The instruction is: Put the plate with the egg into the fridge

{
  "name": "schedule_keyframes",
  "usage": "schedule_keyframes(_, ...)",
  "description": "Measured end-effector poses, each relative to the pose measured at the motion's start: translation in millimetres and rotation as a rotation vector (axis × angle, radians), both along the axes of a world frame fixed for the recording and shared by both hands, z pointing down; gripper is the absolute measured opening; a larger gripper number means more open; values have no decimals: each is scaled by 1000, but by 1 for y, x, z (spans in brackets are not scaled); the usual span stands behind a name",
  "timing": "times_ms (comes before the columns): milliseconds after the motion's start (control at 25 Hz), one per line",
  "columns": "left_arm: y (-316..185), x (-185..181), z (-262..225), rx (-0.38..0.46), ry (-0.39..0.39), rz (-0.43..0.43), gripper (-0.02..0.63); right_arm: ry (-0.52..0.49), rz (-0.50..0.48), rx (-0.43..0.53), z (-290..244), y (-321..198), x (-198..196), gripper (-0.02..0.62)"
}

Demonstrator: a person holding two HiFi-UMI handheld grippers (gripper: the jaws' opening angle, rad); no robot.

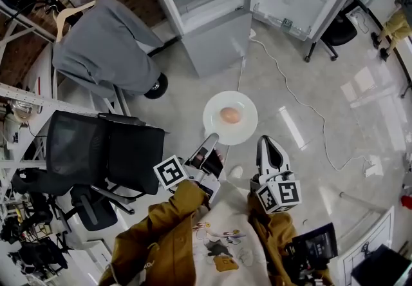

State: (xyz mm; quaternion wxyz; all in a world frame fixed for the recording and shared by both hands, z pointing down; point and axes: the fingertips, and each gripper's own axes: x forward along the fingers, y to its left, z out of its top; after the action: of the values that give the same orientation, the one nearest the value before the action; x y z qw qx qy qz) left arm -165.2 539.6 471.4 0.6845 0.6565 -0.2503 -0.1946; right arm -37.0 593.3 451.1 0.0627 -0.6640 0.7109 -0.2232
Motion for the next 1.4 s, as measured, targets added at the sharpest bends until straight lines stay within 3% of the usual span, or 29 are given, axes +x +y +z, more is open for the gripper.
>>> schedule_keyframes(360,-113,4,5,2,11,25,15,33,-27,-27,2,-114,-10,6)
schedule_keyframes(600,-181,5,-4,1,32,57,15,55,8,-41,-4,-178,-9,8)
schedule_keyframes(1080,-278,-17,2,-24,48,113,15,83,94,-46,-10,-277,-20,7)
schedule_keyframes(1400,-318,-31,3,-25,62,134,16,100,143,-66,-10,-307,-28,7)
